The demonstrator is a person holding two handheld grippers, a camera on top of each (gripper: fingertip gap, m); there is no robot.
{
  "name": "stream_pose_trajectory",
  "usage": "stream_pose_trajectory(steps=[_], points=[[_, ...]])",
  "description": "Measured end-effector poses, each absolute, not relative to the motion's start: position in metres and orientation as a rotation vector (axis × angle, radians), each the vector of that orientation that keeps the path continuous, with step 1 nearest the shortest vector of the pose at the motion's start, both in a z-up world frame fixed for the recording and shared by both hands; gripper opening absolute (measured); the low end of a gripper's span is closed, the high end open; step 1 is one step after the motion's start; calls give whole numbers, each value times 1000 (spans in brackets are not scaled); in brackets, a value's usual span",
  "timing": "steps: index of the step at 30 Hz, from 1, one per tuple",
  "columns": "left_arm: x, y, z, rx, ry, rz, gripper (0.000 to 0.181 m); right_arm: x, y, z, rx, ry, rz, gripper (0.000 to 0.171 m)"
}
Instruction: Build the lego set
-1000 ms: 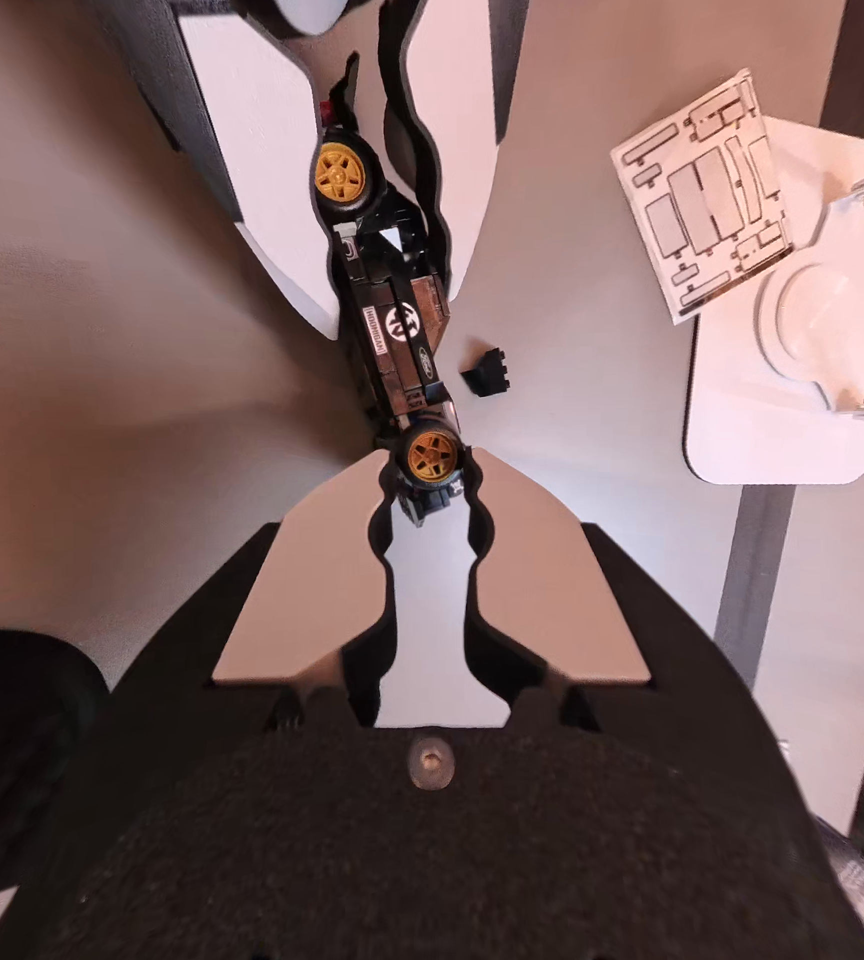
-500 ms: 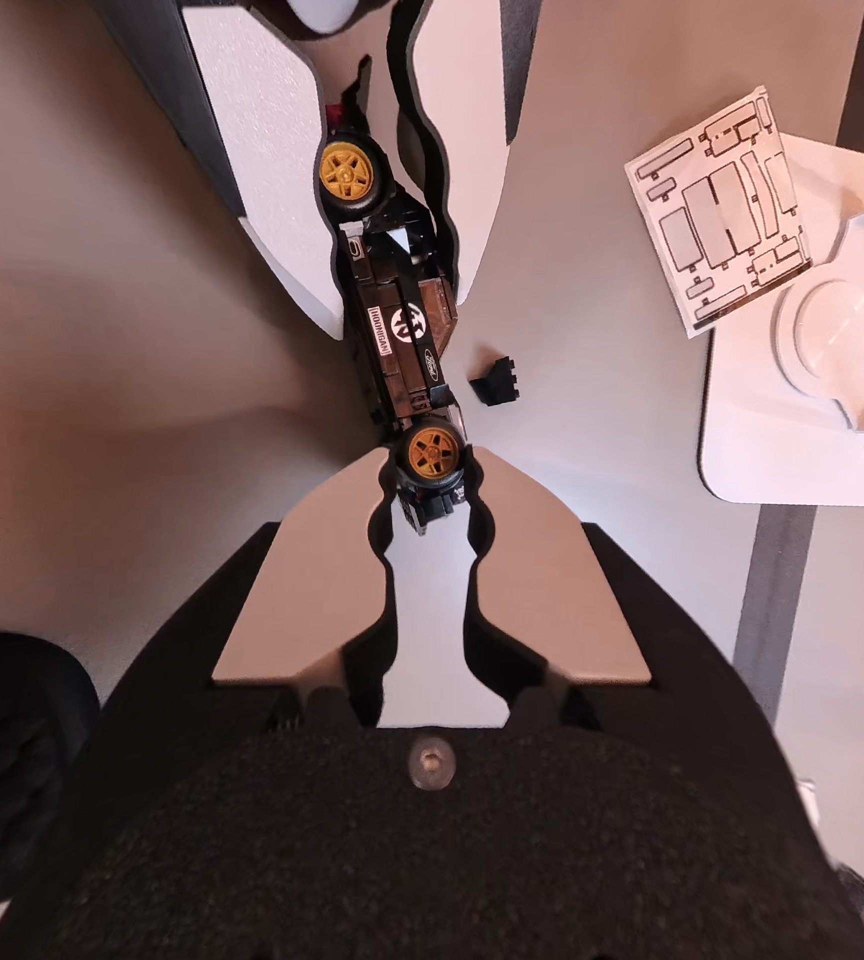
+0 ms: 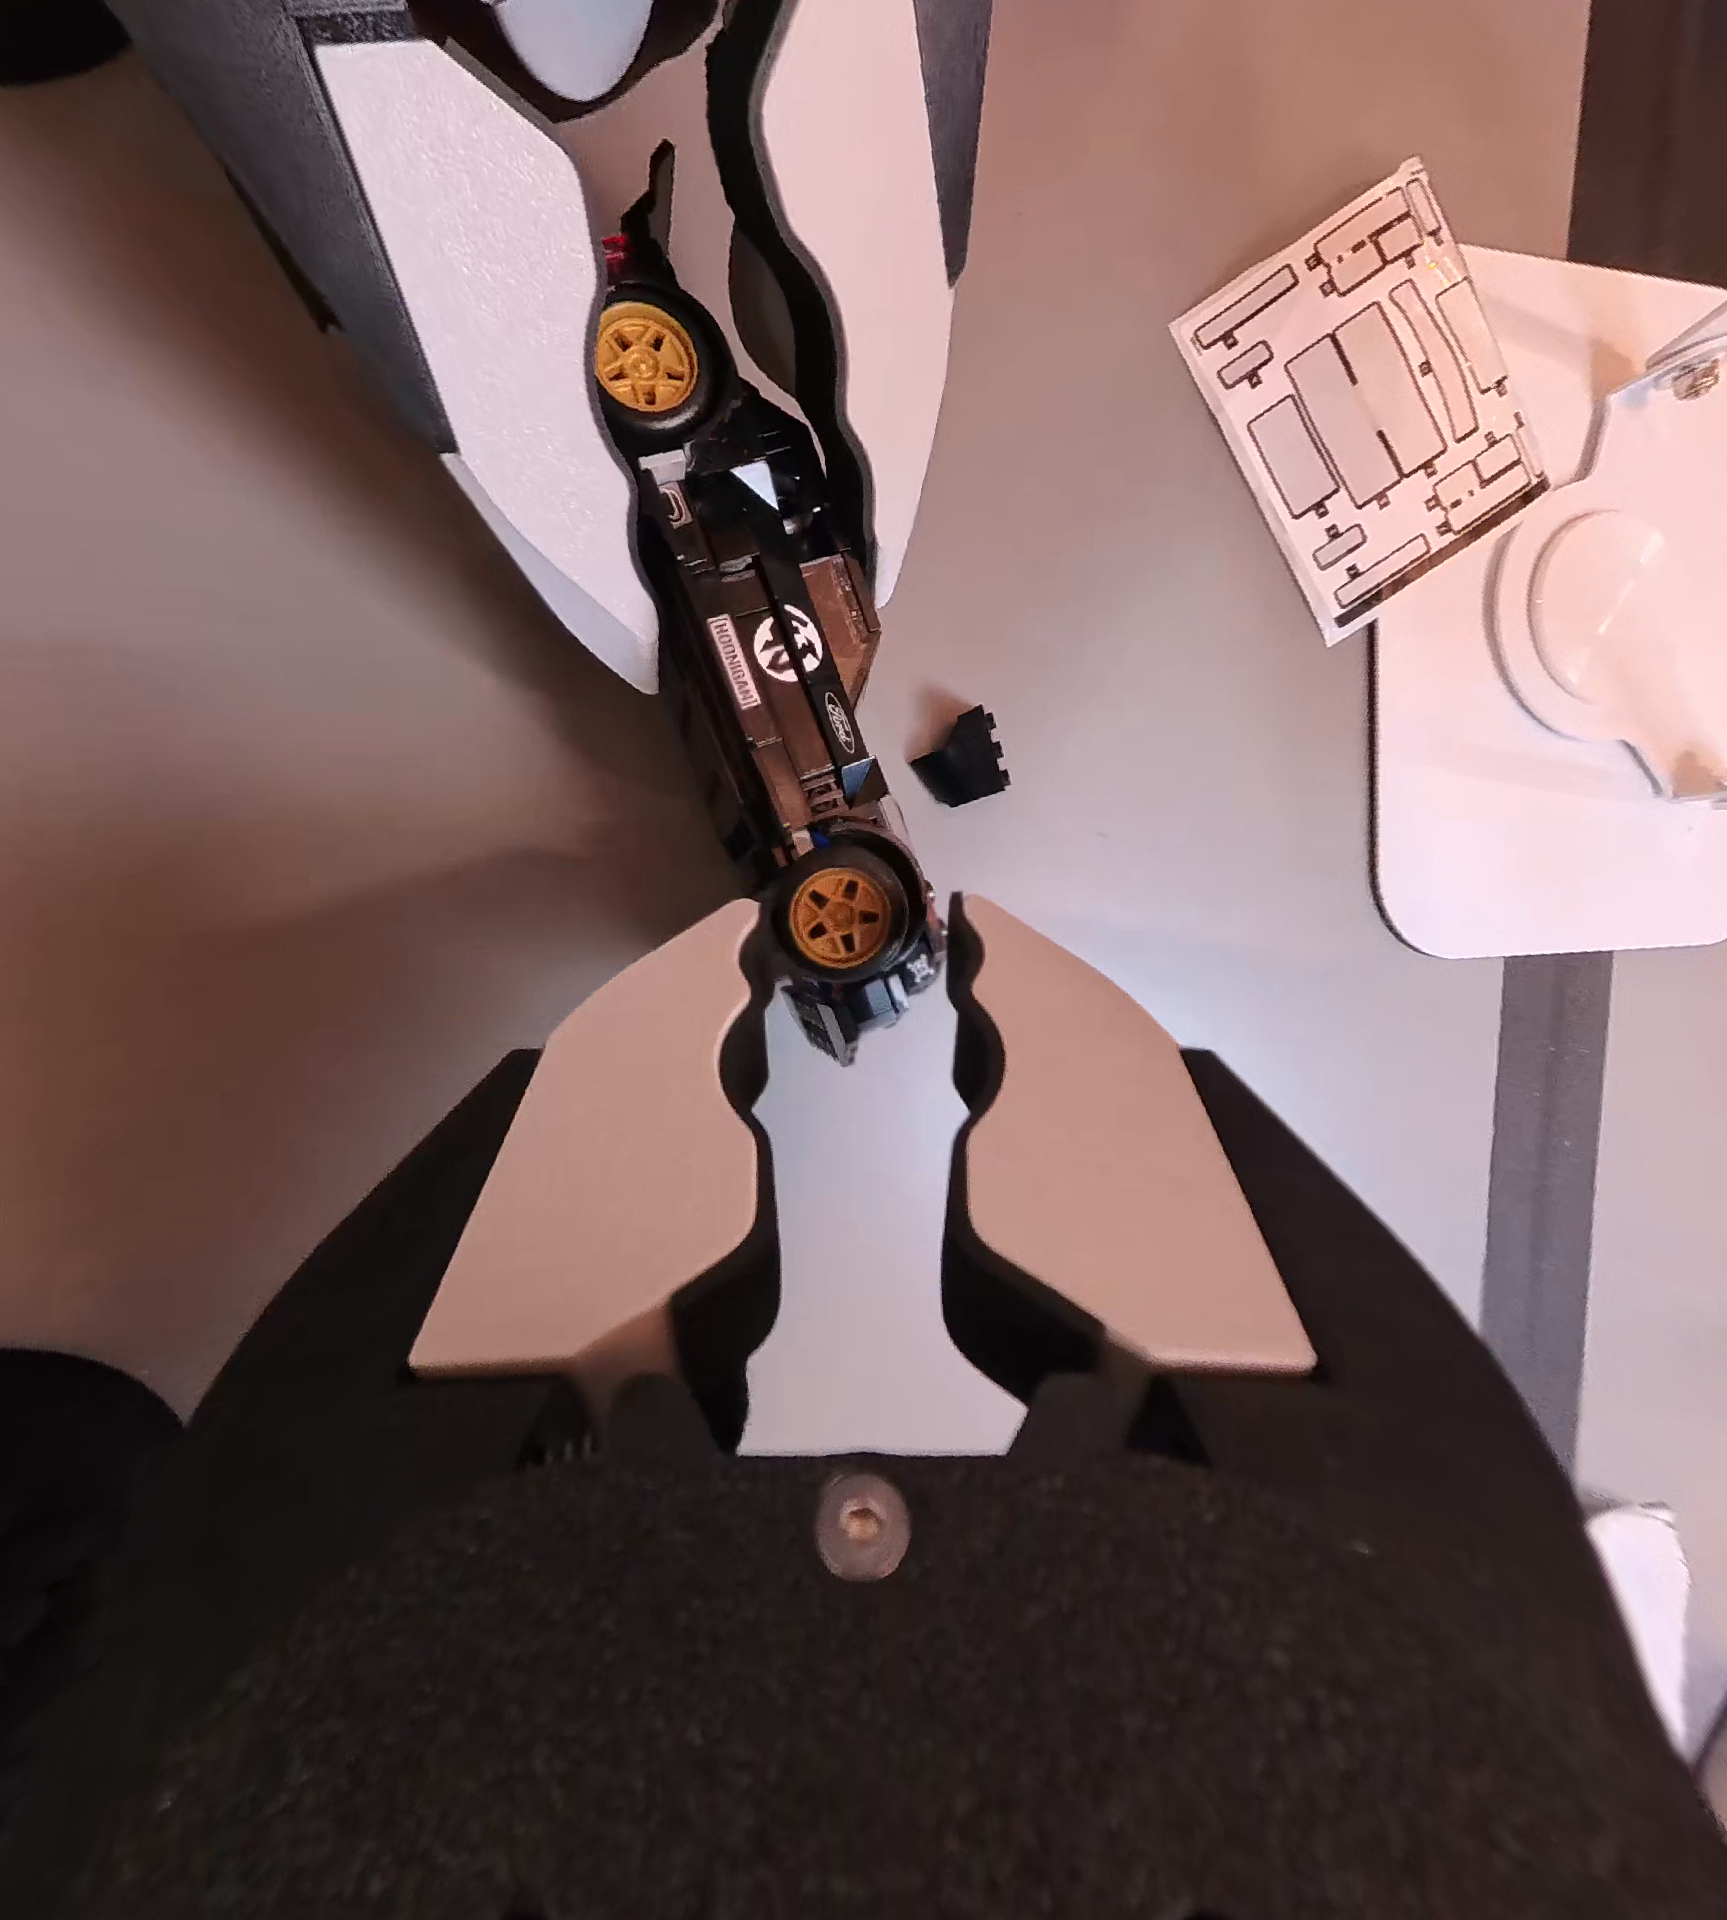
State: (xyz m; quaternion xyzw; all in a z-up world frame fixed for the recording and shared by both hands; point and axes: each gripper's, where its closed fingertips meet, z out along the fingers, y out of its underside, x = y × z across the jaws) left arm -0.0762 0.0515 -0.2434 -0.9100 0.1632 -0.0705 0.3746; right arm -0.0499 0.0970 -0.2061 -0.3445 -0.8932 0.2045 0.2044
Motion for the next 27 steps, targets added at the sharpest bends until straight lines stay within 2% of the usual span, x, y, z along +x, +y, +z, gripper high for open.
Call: stream_pose_trajectory(steps=[5, 11, 27], points=[[-77, 52, -243, -2331, 409, -189, 47, -52, 97, -198, -877, -2434, 499, 27], [-77, 52, -243, -2331, 408, -192, 47, -48, 91, -203, -728, -2444, 378, 9], [-75, 50, -244, -2341, 457, -130, 47, -45, 89, -205, -939, -2391, 562, 10]])
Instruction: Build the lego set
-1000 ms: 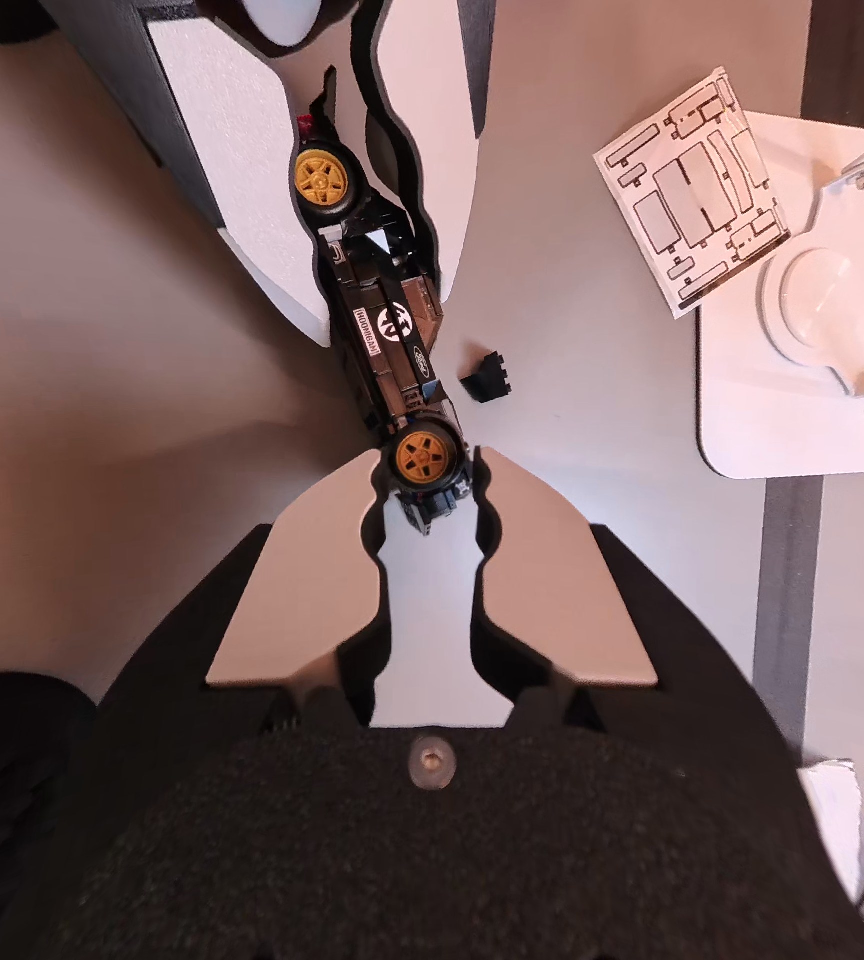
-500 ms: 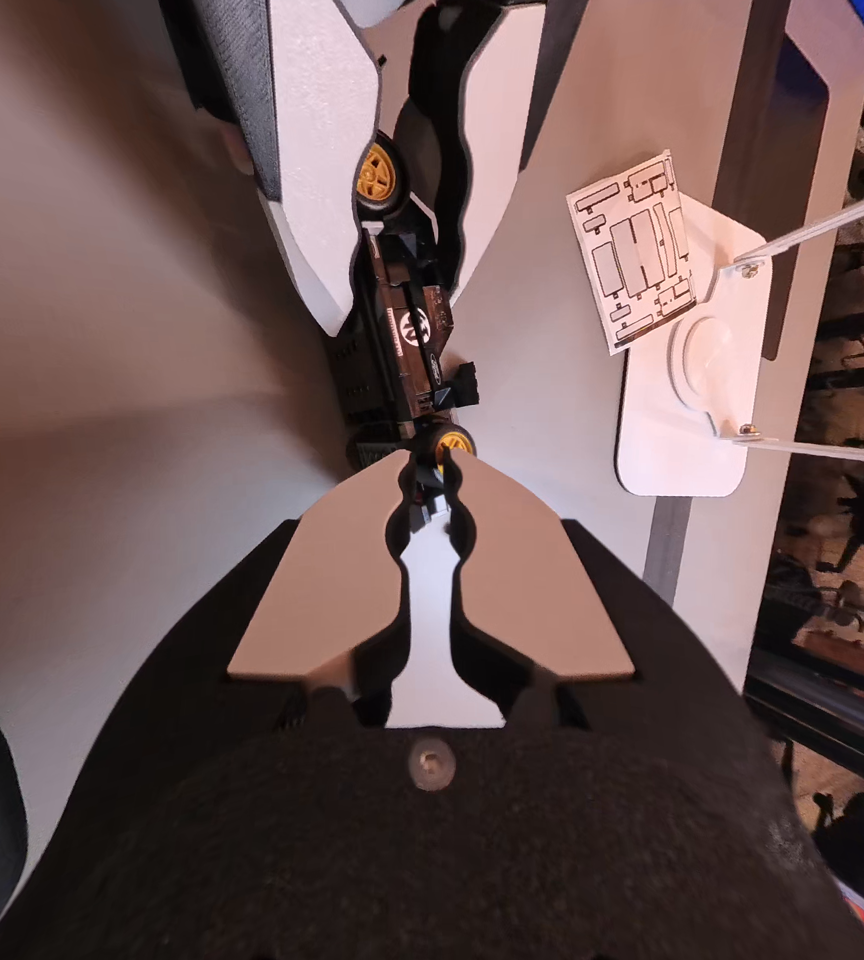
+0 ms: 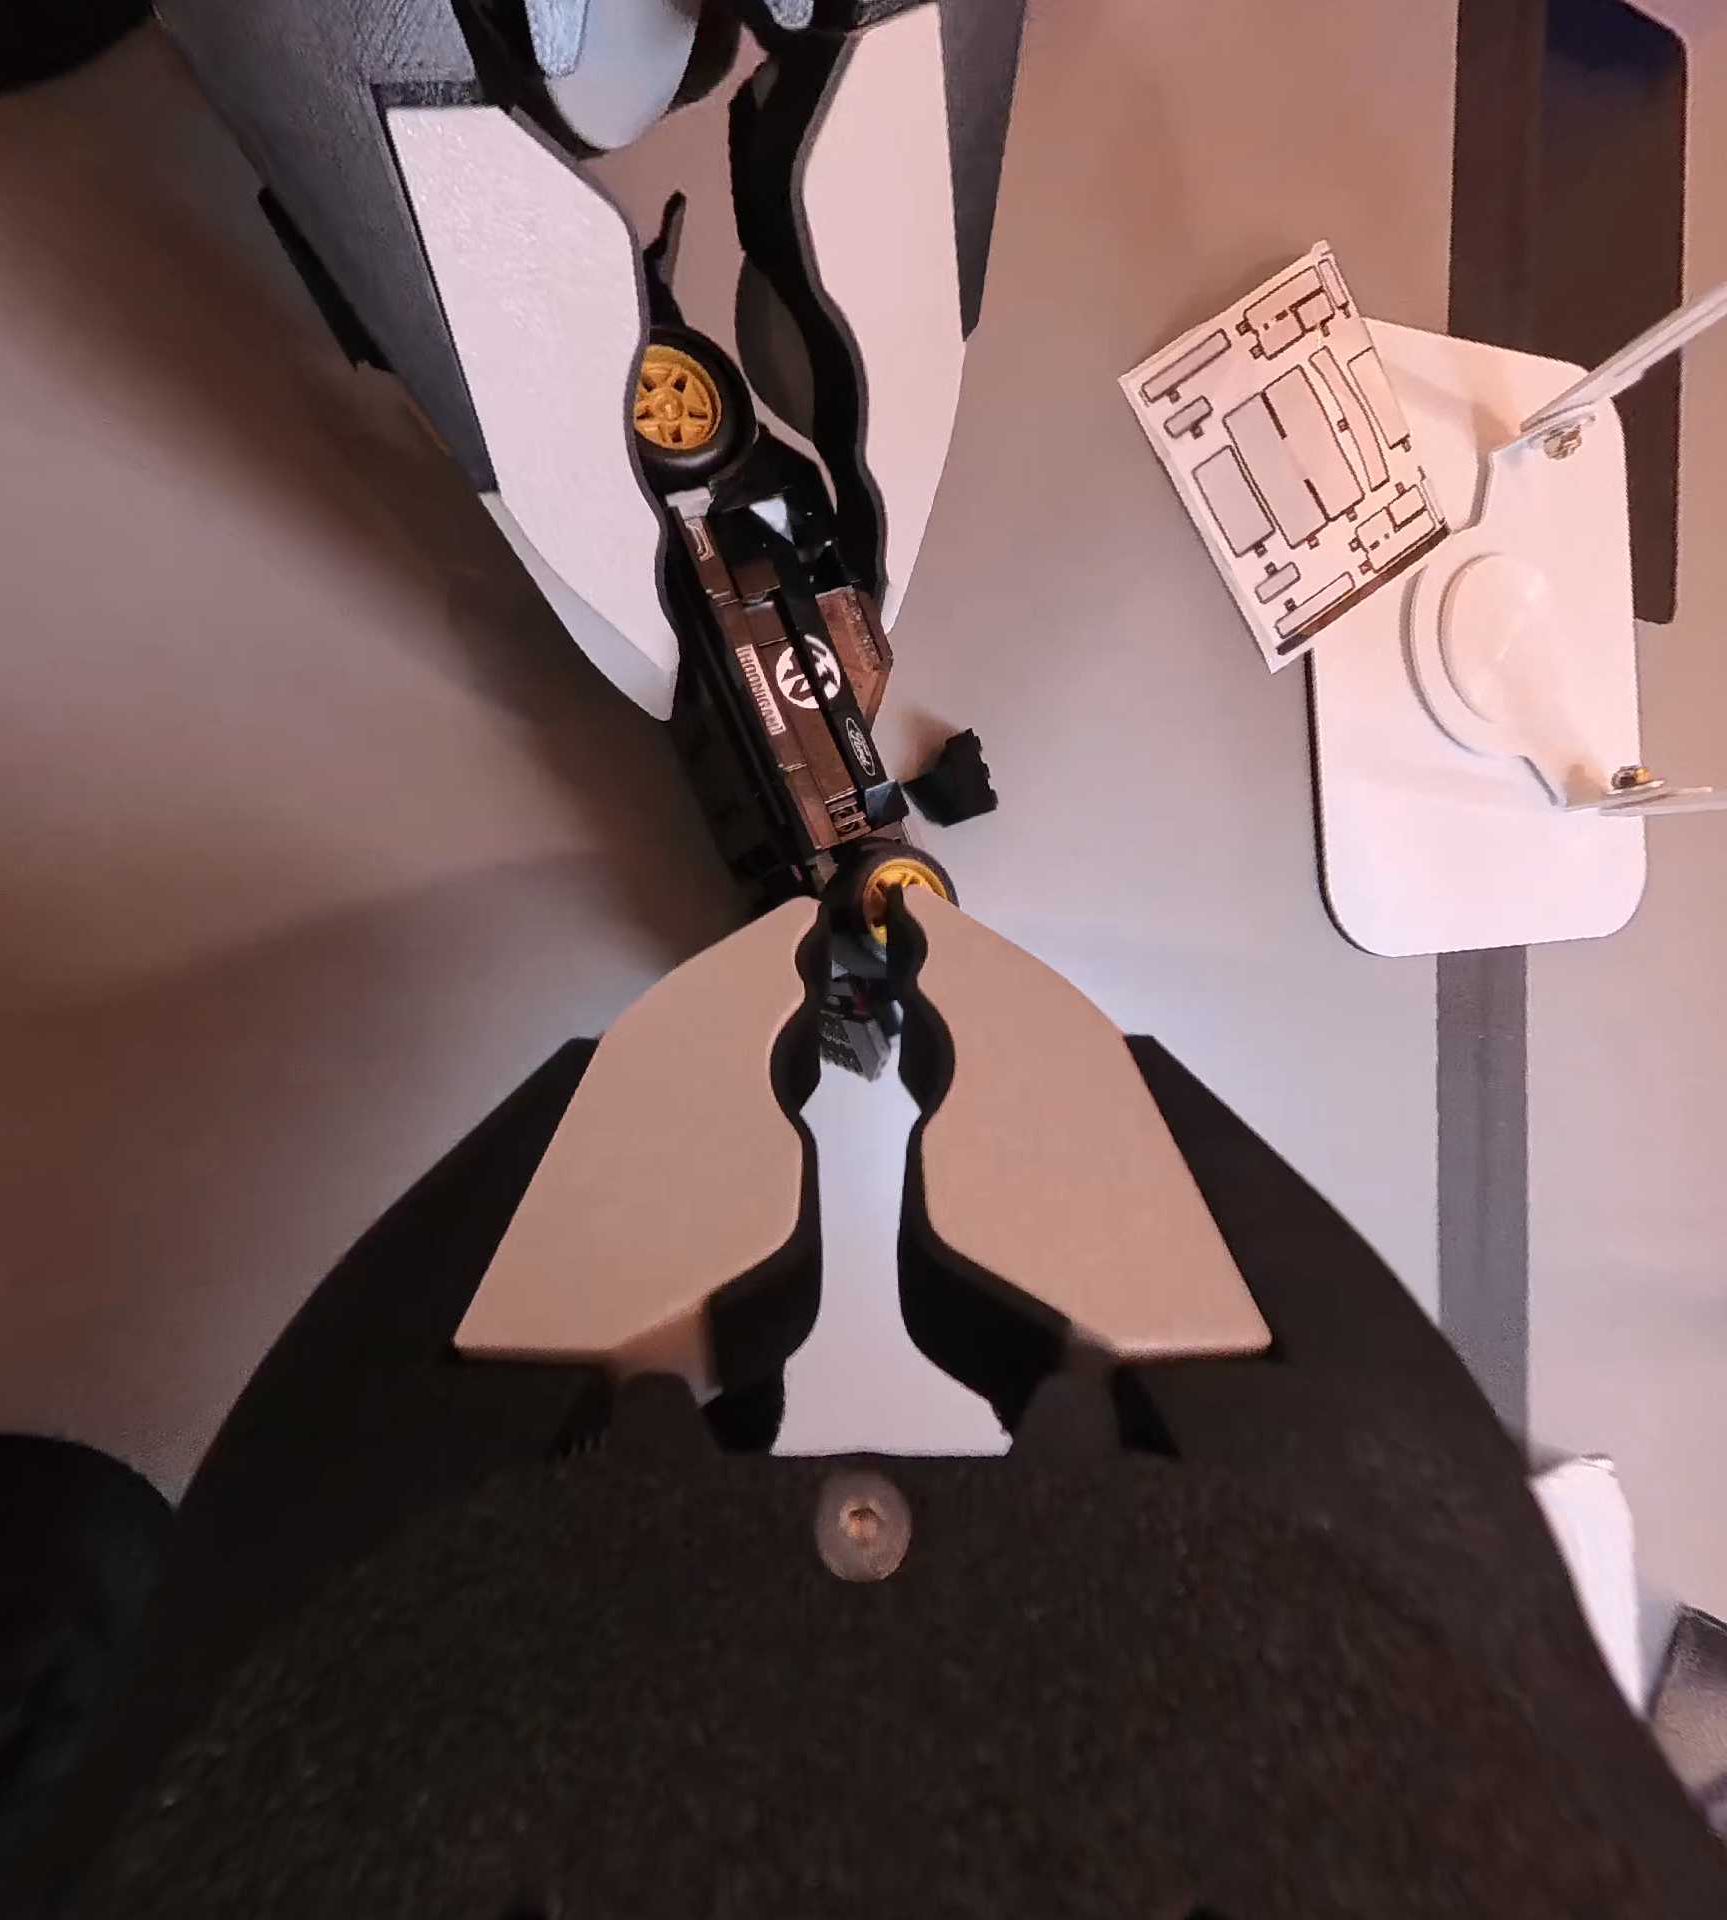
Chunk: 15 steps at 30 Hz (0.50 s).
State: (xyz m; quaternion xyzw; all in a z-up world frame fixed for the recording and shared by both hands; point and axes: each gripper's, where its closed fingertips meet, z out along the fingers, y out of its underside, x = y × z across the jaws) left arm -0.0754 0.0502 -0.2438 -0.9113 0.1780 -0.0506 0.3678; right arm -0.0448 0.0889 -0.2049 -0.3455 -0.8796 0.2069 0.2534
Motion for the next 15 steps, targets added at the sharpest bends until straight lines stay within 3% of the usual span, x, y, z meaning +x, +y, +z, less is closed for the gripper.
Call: stream_pose_trajectory(steps=[15], points=[[-75, 50, -244, -2336, 448, -139, 47, -42, 92, -195, -1021, -2222, 679, 17]])
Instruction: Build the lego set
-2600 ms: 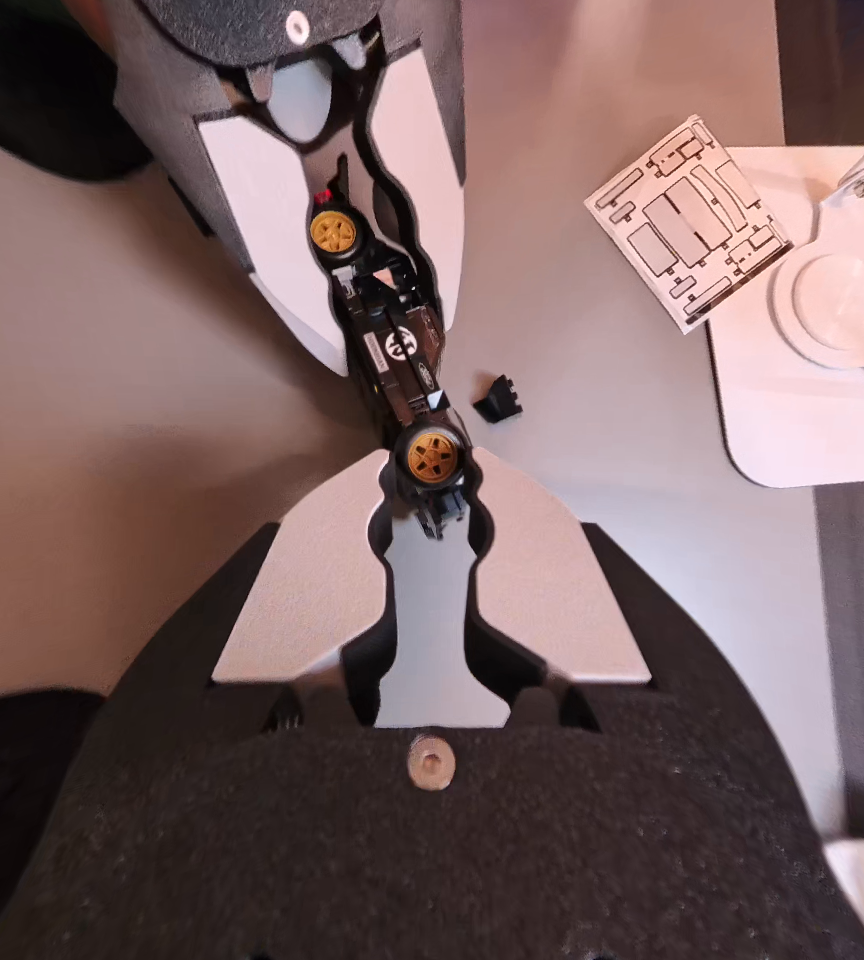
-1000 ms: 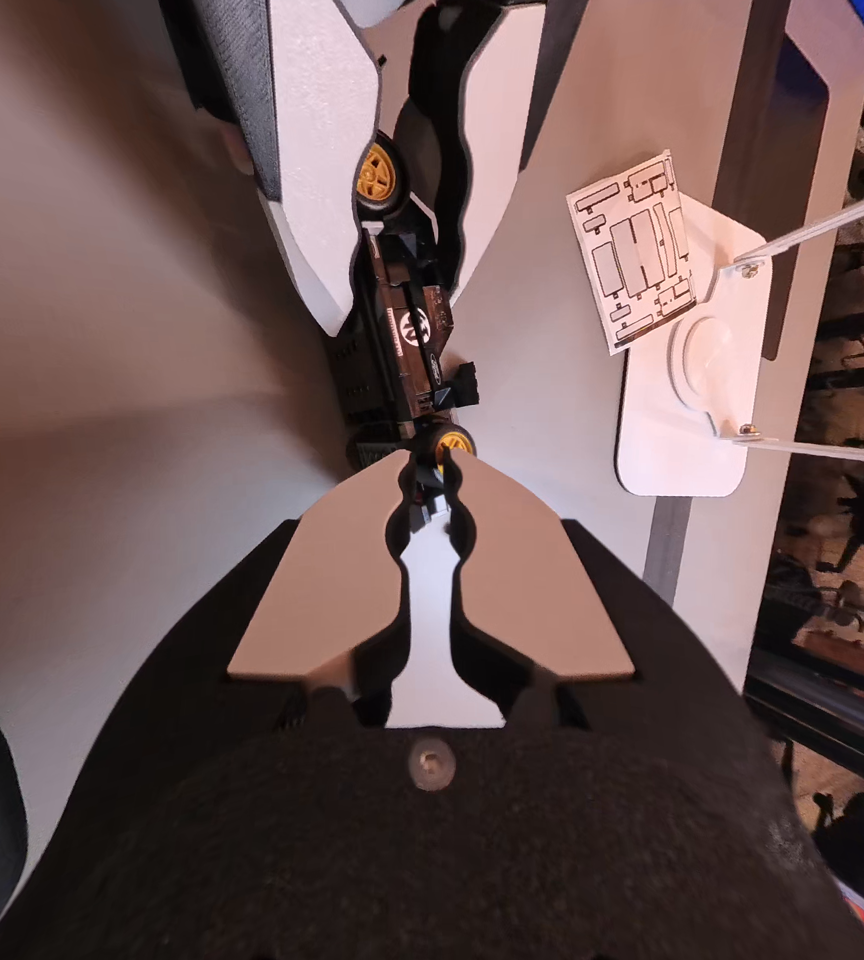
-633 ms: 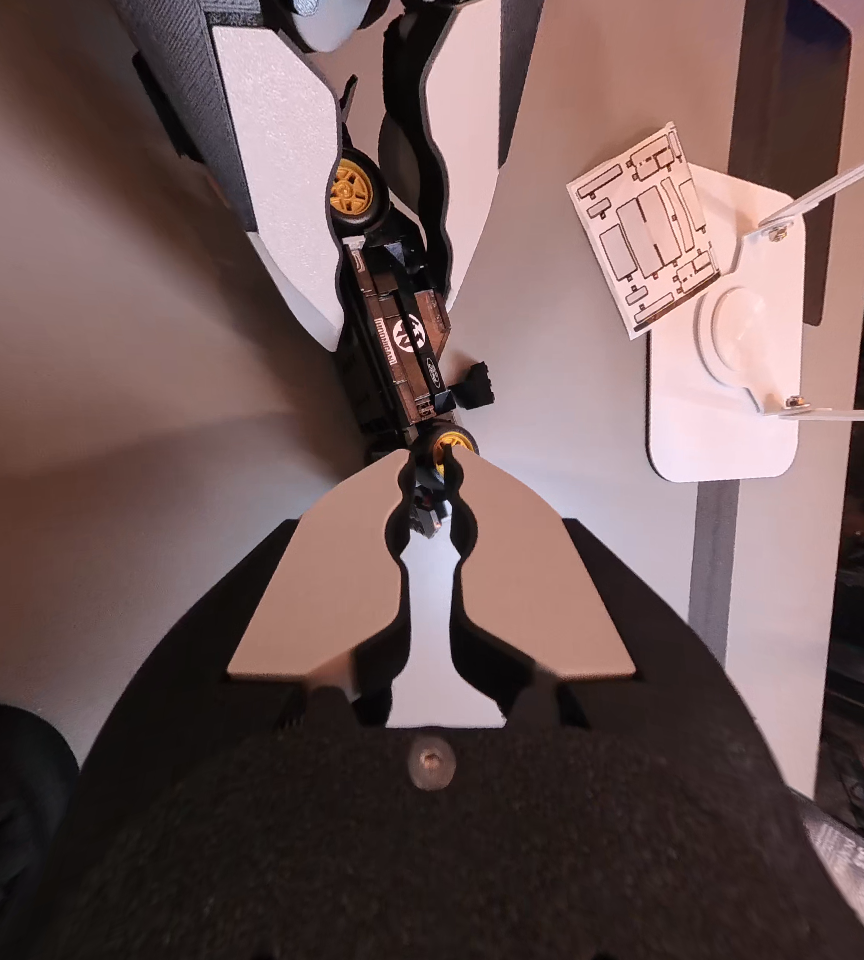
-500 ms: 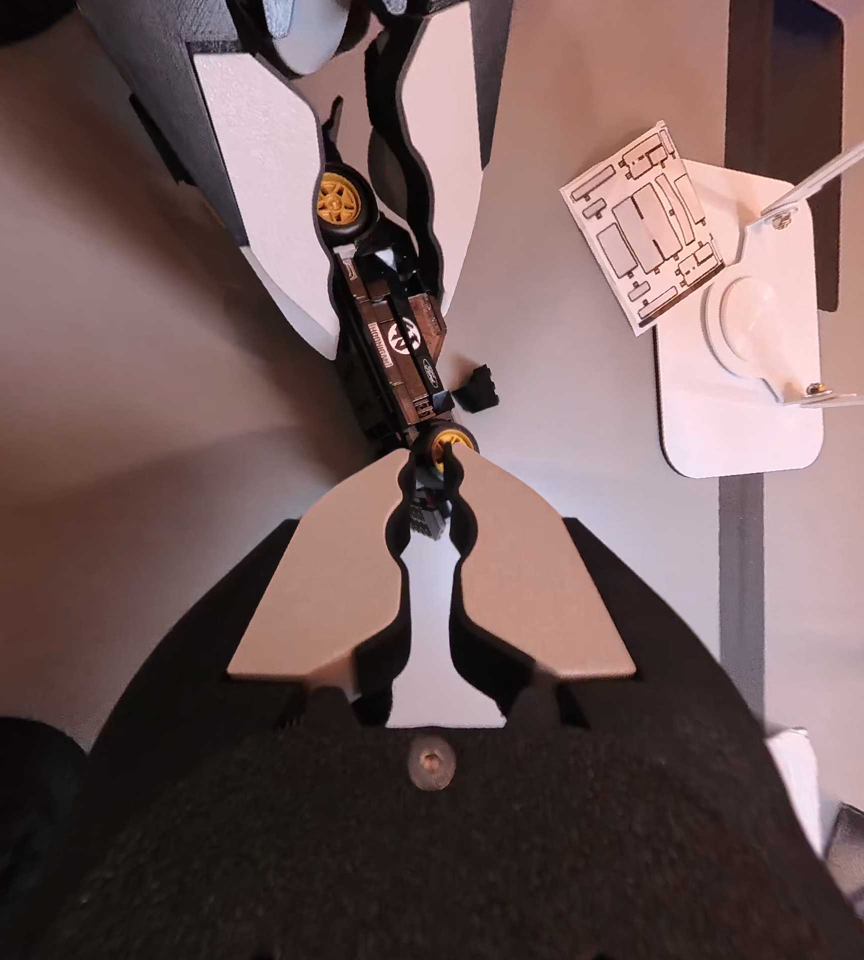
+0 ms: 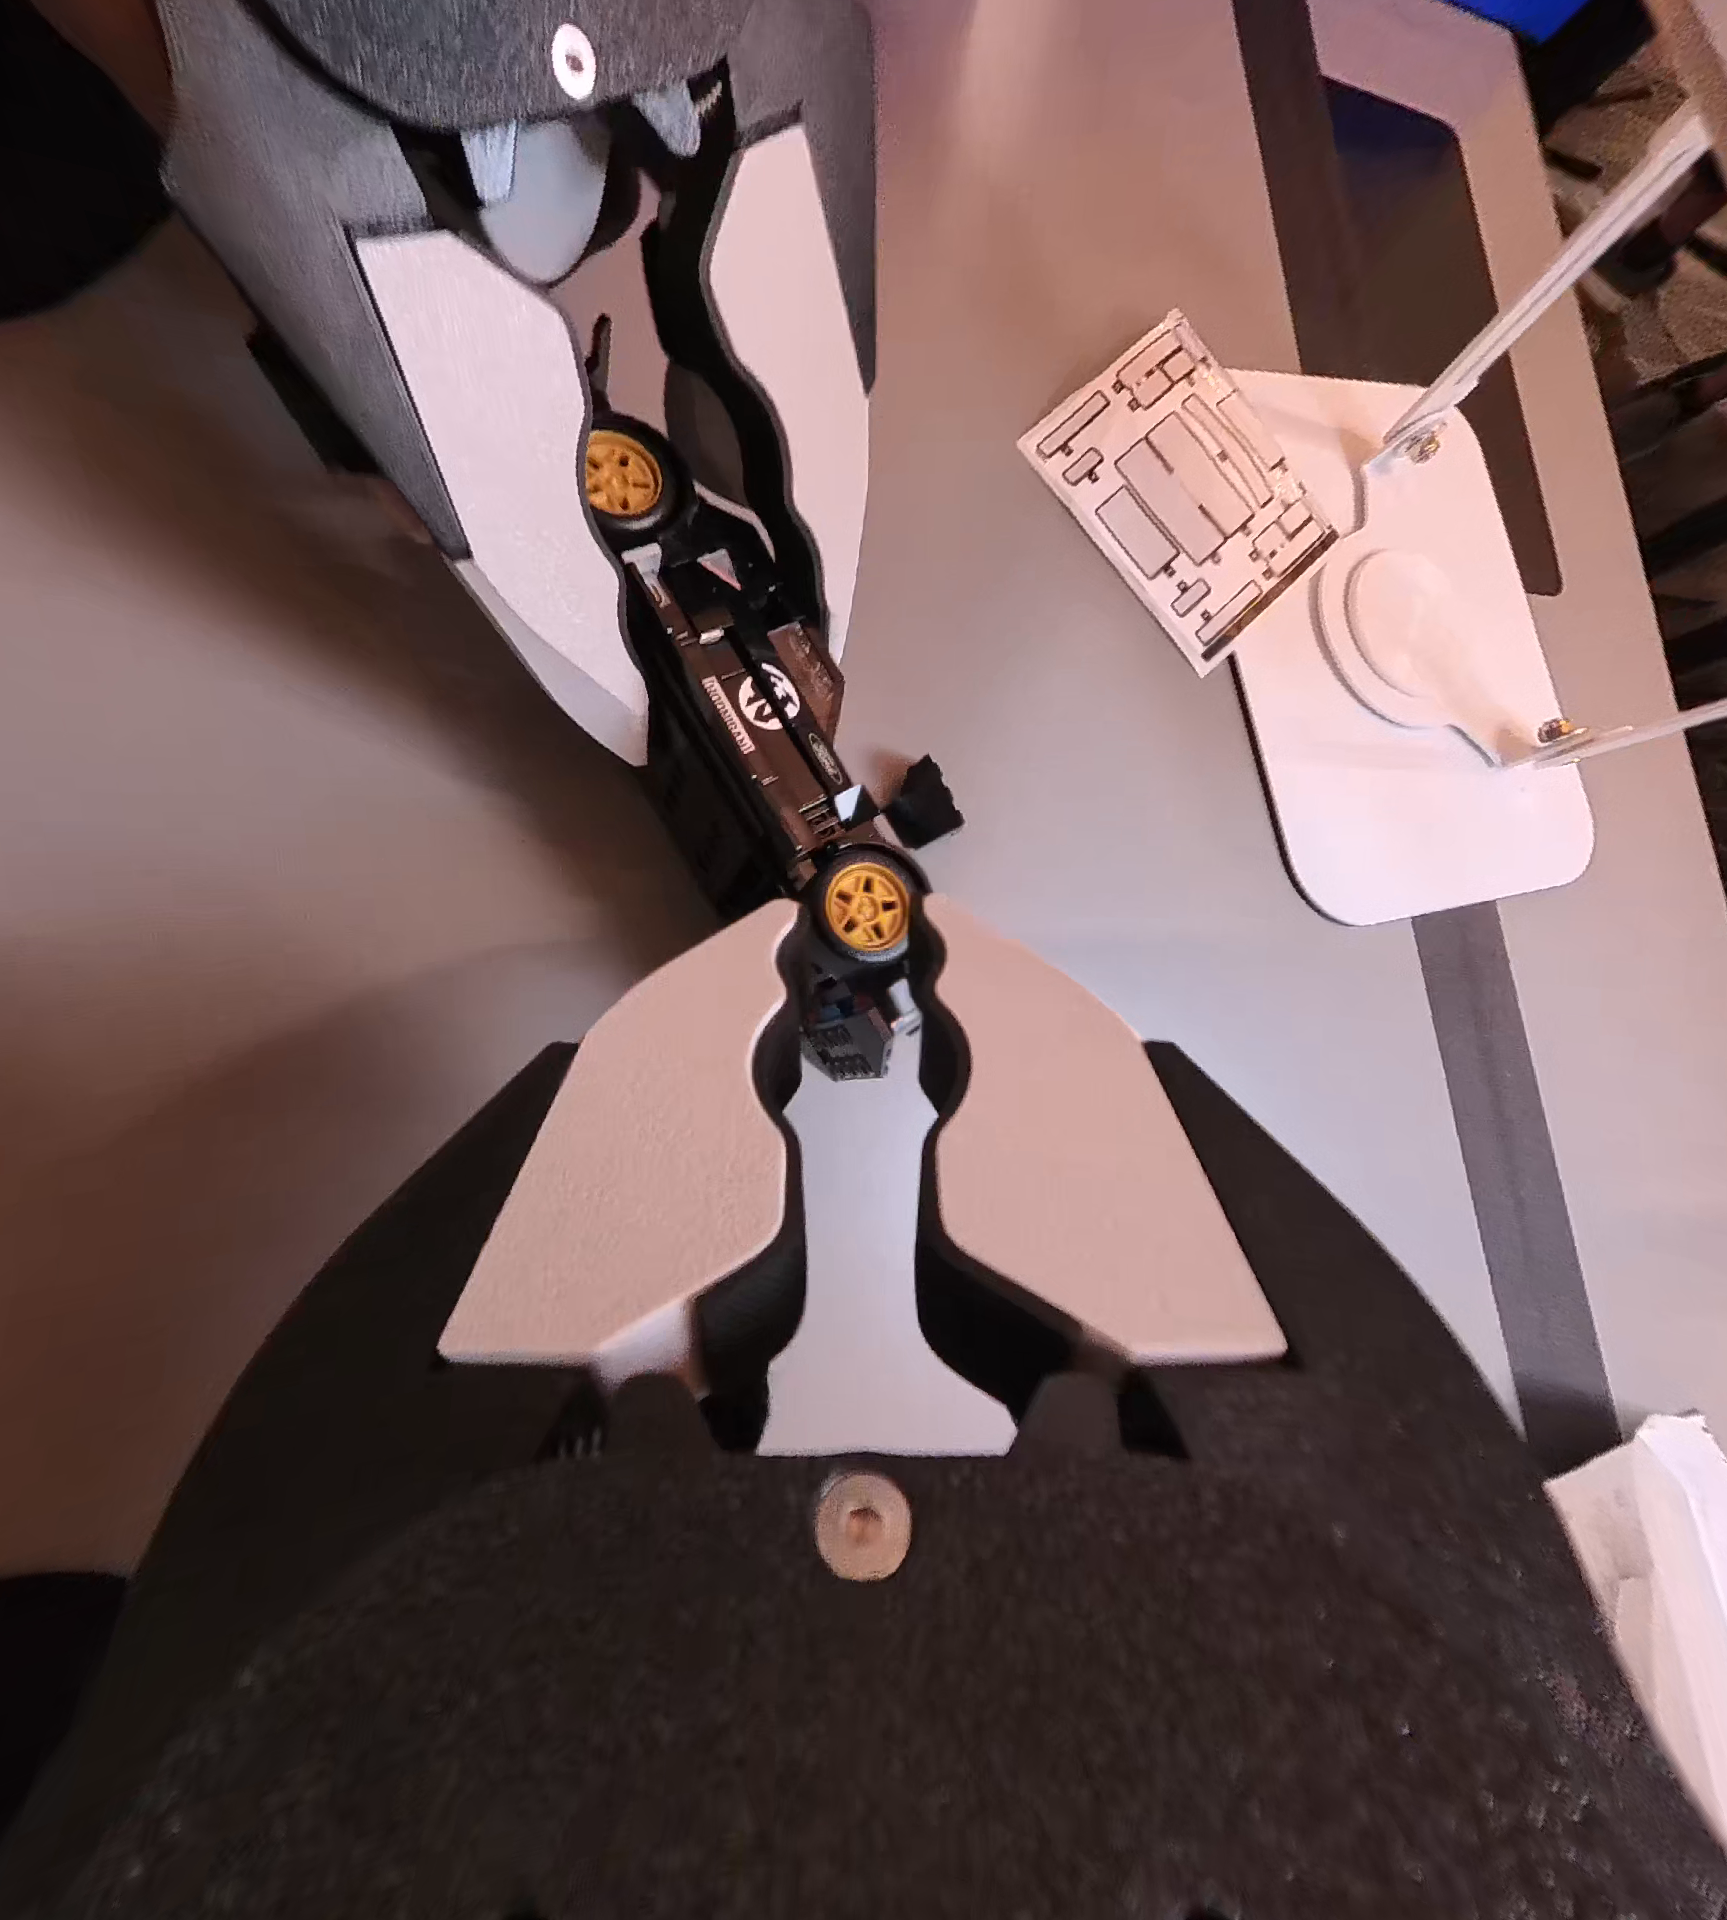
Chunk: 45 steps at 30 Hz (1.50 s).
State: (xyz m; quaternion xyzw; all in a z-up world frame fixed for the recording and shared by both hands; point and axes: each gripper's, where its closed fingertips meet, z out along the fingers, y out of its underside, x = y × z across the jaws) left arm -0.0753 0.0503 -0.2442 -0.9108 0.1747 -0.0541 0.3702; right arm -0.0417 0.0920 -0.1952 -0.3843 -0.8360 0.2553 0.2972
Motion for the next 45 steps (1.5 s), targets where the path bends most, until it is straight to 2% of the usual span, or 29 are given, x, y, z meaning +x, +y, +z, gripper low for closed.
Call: stream_pose_trajectory(steps=[11, 14, 16, 19, 20, 23, 26, 30, 32, 35, 40, 42, 45], points=[[-68, 46, -241, -2267, 593, 41, 49, -31, 97, -204, -810, -2202, 478, 44], [-63, 43, -240, -2216, 679, 179, 50, -38, 100, -222, -659, -2220, 308, 52], [-59, 42, -240, -2184, 725, 269, 51, -38, 101, -238, -610, -2255, 236, 51], [-56, 39, -240, -2141, 753, 358, 51, -35, 96, -243, -584, -2233, 248, 39], [-53, 38, -242, -2139, 768, 371, 55, -33, 96, -243, -606, -2222, 258, 37], [-45, 31, -249, -2165, 786, 367, 92, -27, 95, -244, -628, -2147, 247, 35], [-21, 16, -234, -2116, 750, 183, 97, -21, 91, -244, -620, -2079, 223, 35], [-22, 1, -201, -2052, 426, -346, 90, -14, 90, -245, -580, -2018, 168, 35], [-44, 2, -206, -2068, 289, -479, 86, -11, 91, -245, -539, -1990, 107, 35], [-56, 7, -223, -2122, 229, -593, 82, -6, 93, -246, -447, -1944, -9, 35], [-33, 21, -243, -2275, 381, -662, 82, -2, 82, -250, -375, -1912, -44, 36], [-24, 23, -250, -2350, 438, -689, 70, 0, 82, -256, -382, -1931, -51, 42], [-16, 23, -253, -2396, 477, -718, 63, 4, 84, -259, -408, -1941, -51, 43]])
